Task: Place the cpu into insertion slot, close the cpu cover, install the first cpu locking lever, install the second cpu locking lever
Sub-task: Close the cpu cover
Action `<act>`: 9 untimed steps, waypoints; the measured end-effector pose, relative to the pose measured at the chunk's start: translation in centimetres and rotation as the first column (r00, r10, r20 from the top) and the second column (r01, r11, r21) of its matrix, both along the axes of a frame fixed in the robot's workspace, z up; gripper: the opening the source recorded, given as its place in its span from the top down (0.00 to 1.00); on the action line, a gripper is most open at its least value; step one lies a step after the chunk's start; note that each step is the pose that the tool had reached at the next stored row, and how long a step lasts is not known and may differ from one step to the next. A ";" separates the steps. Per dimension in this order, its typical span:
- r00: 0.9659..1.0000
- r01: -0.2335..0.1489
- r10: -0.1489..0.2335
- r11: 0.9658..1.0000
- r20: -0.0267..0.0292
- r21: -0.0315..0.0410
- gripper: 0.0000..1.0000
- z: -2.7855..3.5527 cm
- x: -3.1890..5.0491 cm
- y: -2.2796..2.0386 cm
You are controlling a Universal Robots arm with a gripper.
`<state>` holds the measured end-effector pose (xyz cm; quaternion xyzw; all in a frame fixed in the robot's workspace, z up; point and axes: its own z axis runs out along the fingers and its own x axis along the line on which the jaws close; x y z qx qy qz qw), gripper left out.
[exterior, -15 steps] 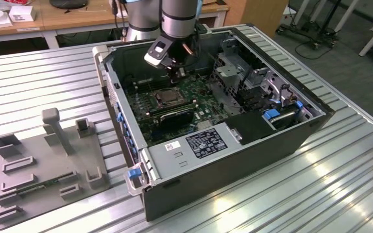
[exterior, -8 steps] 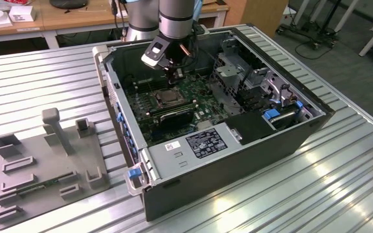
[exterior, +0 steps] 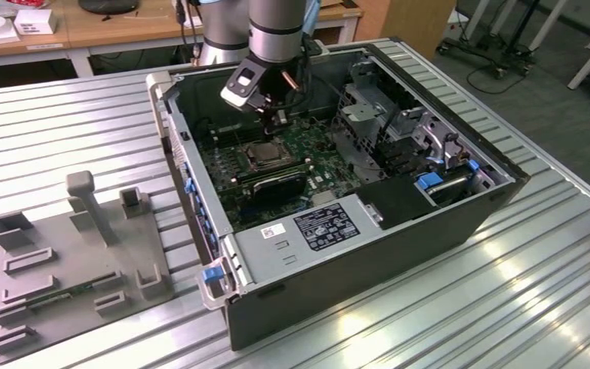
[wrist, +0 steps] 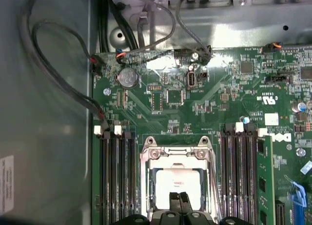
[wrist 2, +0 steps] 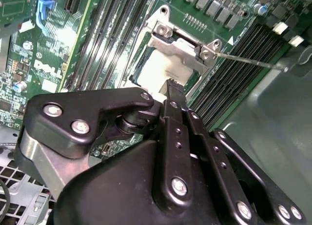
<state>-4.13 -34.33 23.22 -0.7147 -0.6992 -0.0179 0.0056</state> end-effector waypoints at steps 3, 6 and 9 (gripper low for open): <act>1.000 0.000 0.000 1.000 0.000 0.000 0.90 0.00 -0.05 0.00; 1.000 0.000 0.000 1.000 0.000 0.000 0.90 0.00 -0.06 0.00; 1.000 0.000 0.000 1.000 0.000 0.000 0.90 0.00 -0.06 0.00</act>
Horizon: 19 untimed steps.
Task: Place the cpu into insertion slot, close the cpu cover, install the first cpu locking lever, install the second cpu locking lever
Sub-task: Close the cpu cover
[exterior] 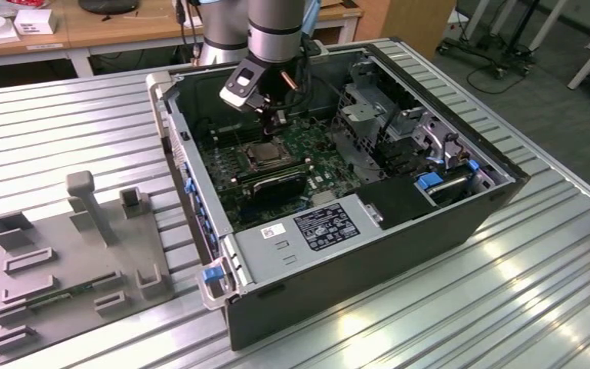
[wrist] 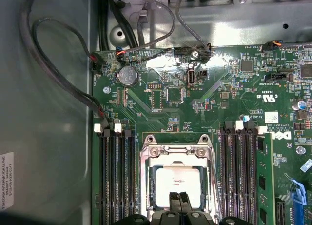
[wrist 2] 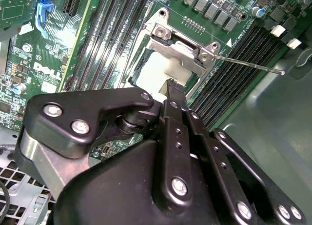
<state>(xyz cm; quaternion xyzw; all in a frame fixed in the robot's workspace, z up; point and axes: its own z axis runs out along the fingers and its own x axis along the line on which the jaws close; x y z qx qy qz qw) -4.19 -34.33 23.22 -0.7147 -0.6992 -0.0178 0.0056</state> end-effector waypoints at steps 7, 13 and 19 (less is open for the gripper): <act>1.000 0.000 0.000 1.000 0.000 0.000 0.90 0.00 -0.01 0.00; 0.999 -0.046 0.046 0.999 0.000 0.000 0.90 -0.01 -0.02 0.00; 0.988 -0.155 0.155 0.988 0.000 0.000 0.90 -0.03 -0.02 0.00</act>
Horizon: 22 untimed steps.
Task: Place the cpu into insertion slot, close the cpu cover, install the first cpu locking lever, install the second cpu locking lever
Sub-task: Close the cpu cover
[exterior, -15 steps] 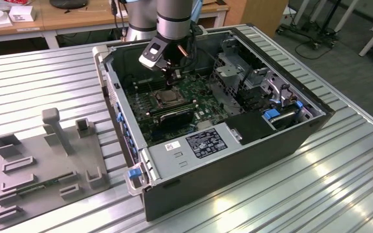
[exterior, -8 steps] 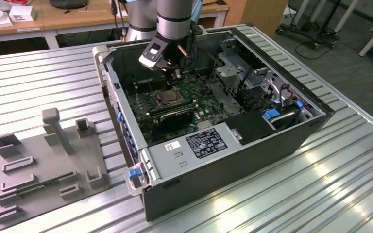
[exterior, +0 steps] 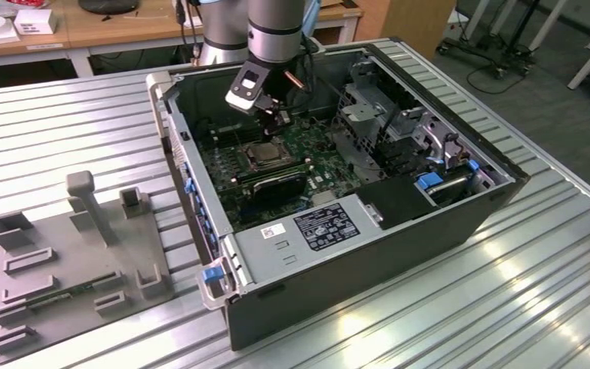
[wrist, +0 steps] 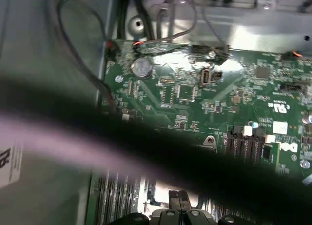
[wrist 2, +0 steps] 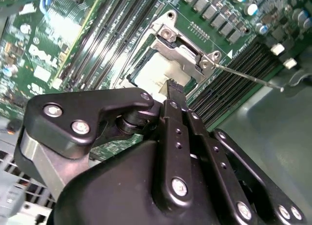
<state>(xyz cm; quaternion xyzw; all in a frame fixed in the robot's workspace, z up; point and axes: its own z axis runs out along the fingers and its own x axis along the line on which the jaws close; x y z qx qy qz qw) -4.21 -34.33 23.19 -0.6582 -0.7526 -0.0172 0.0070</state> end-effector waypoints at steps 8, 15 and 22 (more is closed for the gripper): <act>0.989 -0.145 0.145 0.989 0.000 0.000 0.90 -0.10 0.00 0.00; 0.963 -0.269 0.269 0.963 0.000 0.000 0.90 -0.16 0.00 0.00; 0.916 -0.401 0.401 0.916 0.000 0.000 0.90 -0.23 0.00 0.00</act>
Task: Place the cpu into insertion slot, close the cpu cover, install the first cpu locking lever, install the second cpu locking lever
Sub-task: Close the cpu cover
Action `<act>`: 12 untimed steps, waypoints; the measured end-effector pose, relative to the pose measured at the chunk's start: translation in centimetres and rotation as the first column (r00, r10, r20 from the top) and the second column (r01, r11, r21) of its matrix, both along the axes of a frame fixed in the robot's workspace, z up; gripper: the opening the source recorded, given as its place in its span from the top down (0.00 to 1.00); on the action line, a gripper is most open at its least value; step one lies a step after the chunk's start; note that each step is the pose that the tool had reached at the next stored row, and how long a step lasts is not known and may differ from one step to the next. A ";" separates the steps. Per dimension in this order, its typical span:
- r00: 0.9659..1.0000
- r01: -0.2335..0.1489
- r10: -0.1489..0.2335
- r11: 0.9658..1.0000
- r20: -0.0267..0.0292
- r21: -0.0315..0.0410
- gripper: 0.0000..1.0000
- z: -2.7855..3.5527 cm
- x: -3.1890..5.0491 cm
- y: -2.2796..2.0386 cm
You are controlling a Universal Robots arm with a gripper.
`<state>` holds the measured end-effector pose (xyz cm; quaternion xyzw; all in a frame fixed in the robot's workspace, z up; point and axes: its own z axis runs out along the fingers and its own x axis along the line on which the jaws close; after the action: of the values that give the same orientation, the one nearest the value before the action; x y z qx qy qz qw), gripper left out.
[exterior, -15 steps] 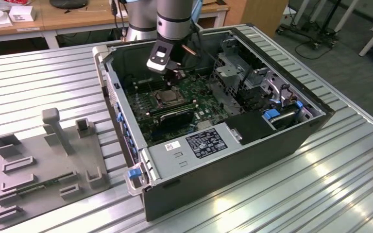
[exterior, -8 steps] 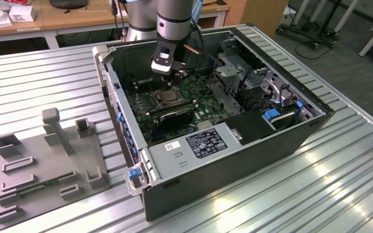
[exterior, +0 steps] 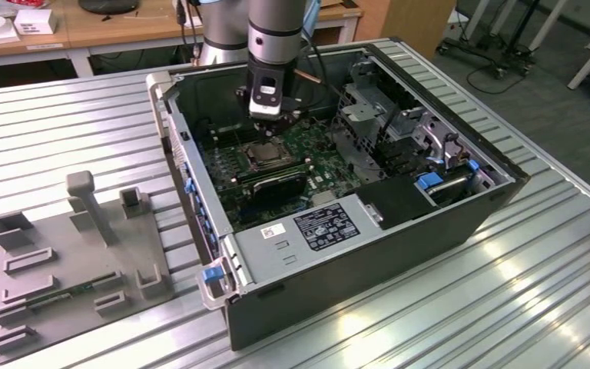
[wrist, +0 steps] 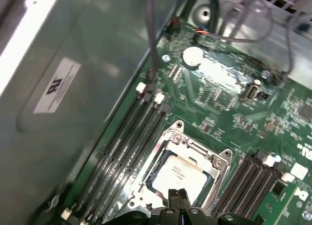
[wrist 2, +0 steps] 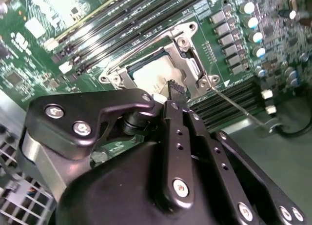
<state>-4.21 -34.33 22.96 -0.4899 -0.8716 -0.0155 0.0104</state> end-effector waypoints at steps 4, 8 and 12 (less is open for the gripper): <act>0.999 -0.045 0.045 0.999 0.000 0.000 0.90 0.00 -0.01 0.00; 0.999 -0.045 0.045 0.999 0.000 0.000 0.90 -0.01 -0.01 0.00; 0.996 -0.085 0.085 0.996 0.000 0.000 0.90 -0.01 -0.01 0.00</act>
<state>-4.22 -34.33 22.95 -0.4523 -0.8917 -0.0150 0.0110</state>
